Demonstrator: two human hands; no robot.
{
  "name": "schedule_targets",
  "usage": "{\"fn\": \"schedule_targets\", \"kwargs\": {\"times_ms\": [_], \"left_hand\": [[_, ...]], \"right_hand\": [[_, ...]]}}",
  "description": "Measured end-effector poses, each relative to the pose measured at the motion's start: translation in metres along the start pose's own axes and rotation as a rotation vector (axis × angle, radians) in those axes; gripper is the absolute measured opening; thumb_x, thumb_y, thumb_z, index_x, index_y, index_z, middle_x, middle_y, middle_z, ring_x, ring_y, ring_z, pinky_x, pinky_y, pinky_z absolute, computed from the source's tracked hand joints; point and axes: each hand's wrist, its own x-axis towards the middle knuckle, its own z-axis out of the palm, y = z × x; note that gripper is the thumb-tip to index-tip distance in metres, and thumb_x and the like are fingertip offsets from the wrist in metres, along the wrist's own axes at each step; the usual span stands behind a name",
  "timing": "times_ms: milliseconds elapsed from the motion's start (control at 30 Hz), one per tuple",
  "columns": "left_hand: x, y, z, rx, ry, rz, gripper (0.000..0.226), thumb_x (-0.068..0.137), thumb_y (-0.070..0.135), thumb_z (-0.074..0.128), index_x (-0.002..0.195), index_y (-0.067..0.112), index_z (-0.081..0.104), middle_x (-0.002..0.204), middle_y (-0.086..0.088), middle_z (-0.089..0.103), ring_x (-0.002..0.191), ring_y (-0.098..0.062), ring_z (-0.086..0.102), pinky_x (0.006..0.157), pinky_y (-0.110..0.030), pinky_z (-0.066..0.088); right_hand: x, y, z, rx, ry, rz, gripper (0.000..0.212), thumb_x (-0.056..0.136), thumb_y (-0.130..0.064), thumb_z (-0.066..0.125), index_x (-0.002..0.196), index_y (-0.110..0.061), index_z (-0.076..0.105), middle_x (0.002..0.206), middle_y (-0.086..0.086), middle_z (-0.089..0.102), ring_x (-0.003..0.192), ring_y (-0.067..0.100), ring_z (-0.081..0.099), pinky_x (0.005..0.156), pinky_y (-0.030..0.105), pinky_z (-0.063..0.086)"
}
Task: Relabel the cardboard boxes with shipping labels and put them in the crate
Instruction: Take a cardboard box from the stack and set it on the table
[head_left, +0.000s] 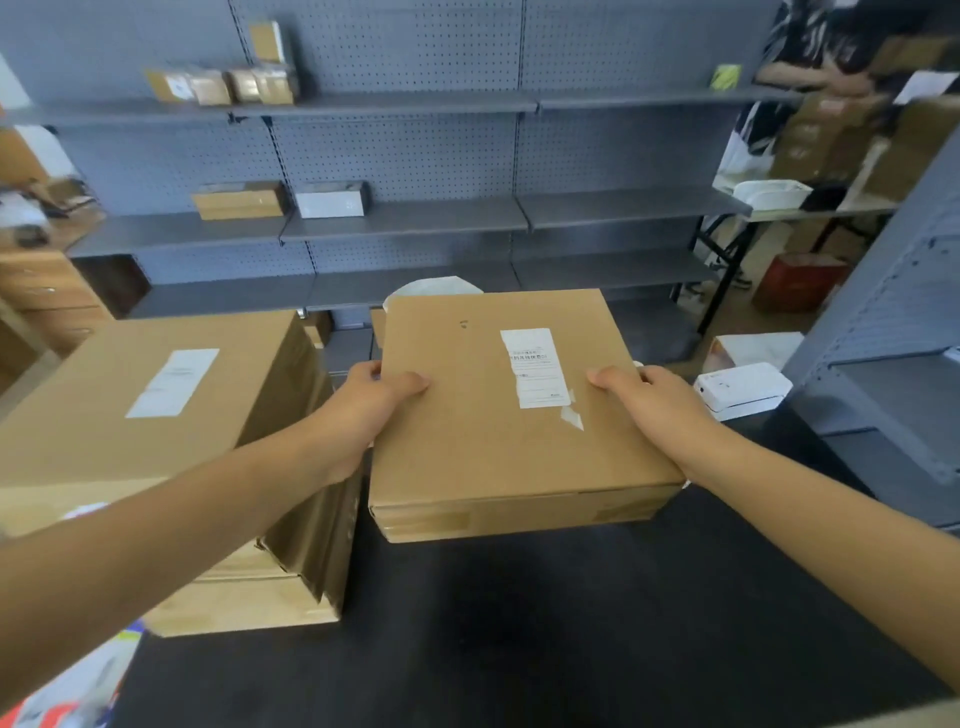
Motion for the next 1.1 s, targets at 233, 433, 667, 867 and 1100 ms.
{"fn": "schedule_targets", "kwargs": {"times_ms": [233, 433, 667, 867, 1100], "left_hand": [[0.026, -0.047, 0.026, -0.006, 0.041, -0.094, 0.068, 0.085, 0.036, 0.066, 0.139, 0.024, 0.026, 0.116, -0.001, 0.057, 0.099, -0.021, 0.059, 0.09, -0.043, 0.048], [0.043, -0.102, 0.055, 0.005, 0.086, -0.167, 0.065, 0.088, 0.037, 0.062, 0.139, 0.027, 0.023, 0.111, 0.002, 0.055, 0.098, -0.019, 0.058, 0.077, -0.037, 0.05], [0.059, -0.158, 0.088, -0.004, 0.145, -0.273, 0.065, 0.09, 0.037, 0.058, 0.142, 0.03, 0.018, 0.108, 0.007, 0.053, 0.093, -0.015, 0.057, 0.066, -0.029, 0.046], [0.078, -0.196, 0.098, -0.033, 0.148, -0.312, 0.067, 0.087, 0.038, 0.062, 0.14, 0.033, 0.021, 0.119, 0.005, 0.052, 0.099, -0.016, 0.058, 0.077, -0.033, 0.05], [0.091, -0.243, 0.103, -0.1, 0.186, -0.288, 0.055, 0.086, 0.029, 0.067, 0.131, 0.031, 0.034, 0.118, 0.01, 0.056, 0.099, -0.01, 0.061, 0.067, -0.023, 0.05]], "right_hand": [[0.018, 0.049, 0.018, -0.003, -0.019, 0.043, 0.038, 0.083, -0.061, 0.052, 0.106, -0.032, 0.048, 0.085, -0.021, 0.05, 0.076, 0.0, 0.05, 0.058, 0.022, 0.034], [0.03, 0.107, 0.037, 0.023, -0.118, 0.054, 0.047, 0.085, -0.055, 0.057, 0.119, -0.023, 0.053, 0.109, -0.009, 0.061, 0.088, 0.01, 0.059, 0.066, 0.025, 0.044], [0.058, 0.163, 0.054, 0.014, -0.248, 0.124, 0.064, 0.083, -0.056, 0.06, 0.134, -0.02, 0.048, 0.12, -0.003, 0.062, 0.102, 0.017, 0.061, 0.083, 0.033, 0.048], [0.077, 0.197, 0.069, -0.012, -0.285, 0.168, 0.066, 0.083, -0.055, 0.061, 0.135, -0.02, 0.044, 0.111, -0.008, 0.056, 0.095, 0.012, 0.055, 0.076, 0.027, 0.043], [0.083, 0.228, 0.09, -0.045, -0.295, 0.215, 0.065, 0.085, -0.052, 0.062, 0.137, -0.019, 0.042, 0.112, -0.009, 0.055, 0.094, 0.011, 0.054, 0.073, 0.026, 0.042]]}}
